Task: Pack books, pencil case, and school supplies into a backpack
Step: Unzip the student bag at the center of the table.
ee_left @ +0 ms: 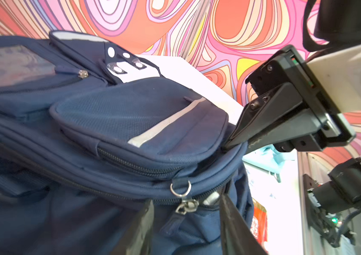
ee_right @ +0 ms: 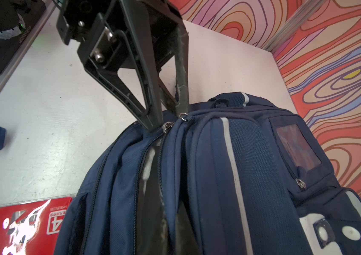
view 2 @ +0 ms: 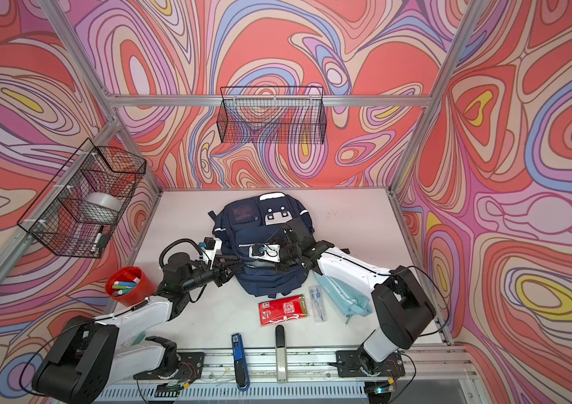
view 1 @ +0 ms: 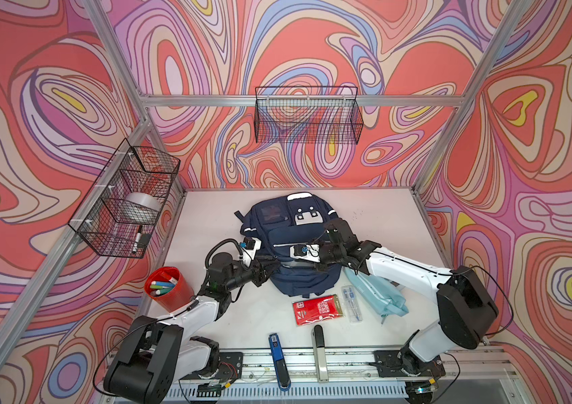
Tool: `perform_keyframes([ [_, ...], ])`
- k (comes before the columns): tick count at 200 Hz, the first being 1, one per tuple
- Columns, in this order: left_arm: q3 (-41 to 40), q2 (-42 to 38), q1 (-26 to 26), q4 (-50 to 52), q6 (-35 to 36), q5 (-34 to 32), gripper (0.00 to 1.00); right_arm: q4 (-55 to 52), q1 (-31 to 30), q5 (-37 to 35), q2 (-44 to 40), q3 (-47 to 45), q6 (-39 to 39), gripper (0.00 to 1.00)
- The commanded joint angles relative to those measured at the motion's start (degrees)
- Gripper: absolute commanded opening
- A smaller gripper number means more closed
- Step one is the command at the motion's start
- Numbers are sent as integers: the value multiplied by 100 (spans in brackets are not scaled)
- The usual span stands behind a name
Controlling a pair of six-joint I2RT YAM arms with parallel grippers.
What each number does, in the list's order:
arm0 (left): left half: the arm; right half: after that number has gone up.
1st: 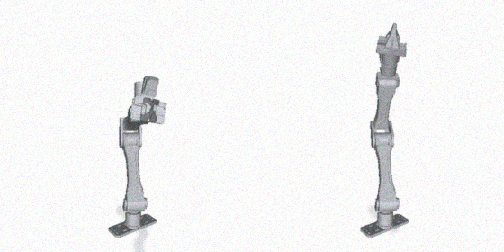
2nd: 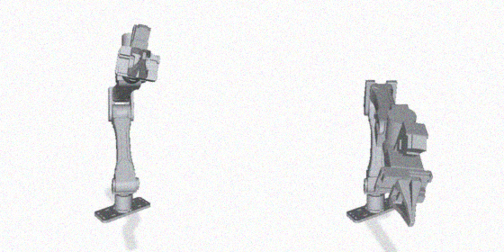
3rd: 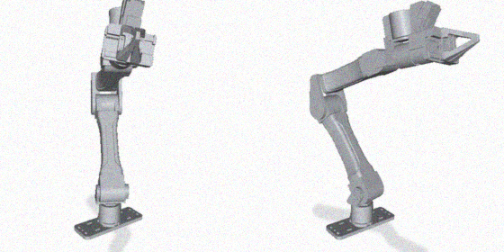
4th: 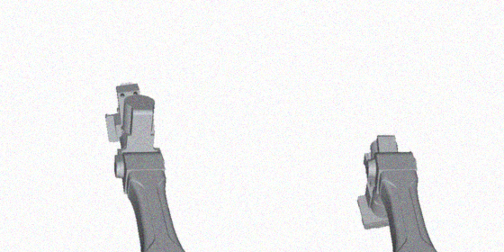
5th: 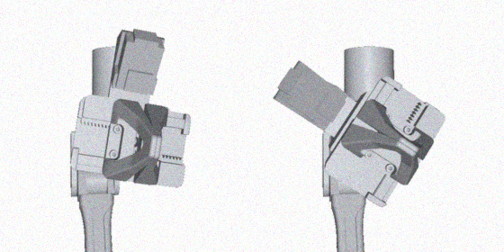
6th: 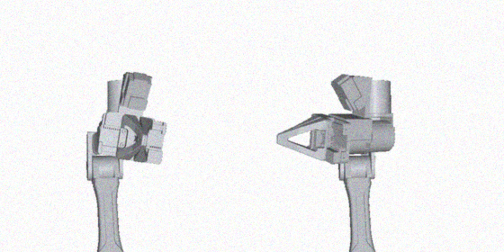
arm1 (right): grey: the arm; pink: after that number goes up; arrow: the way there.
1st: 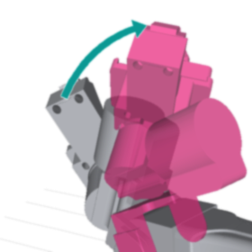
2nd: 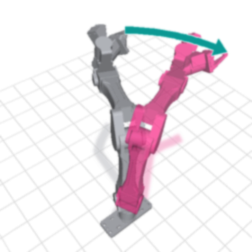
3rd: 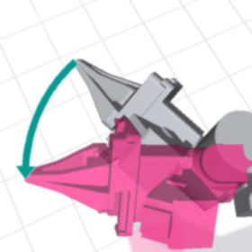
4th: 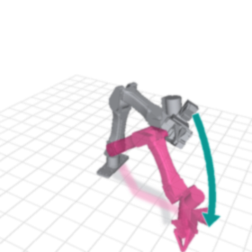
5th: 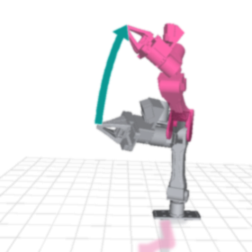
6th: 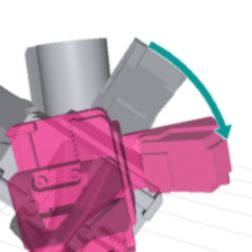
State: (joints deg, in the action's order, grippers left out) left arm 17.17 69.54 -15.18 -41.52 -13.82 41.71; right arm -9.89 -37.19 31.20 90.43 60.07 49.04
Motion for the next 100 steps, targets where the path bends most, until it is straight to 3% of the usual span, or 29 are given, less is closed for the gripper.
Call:
perform_keyframes([
  [1,50,172,-22,346,469,-40,43,82,36,285,-116,222,-25,0],
  [49,-160,12,-38,433,551,-52,39,109,36,287,-96,249,-50,0],
  [100,-78,324,-46,244,501,179,26,42,36,272,-60,290,-9,0],
])
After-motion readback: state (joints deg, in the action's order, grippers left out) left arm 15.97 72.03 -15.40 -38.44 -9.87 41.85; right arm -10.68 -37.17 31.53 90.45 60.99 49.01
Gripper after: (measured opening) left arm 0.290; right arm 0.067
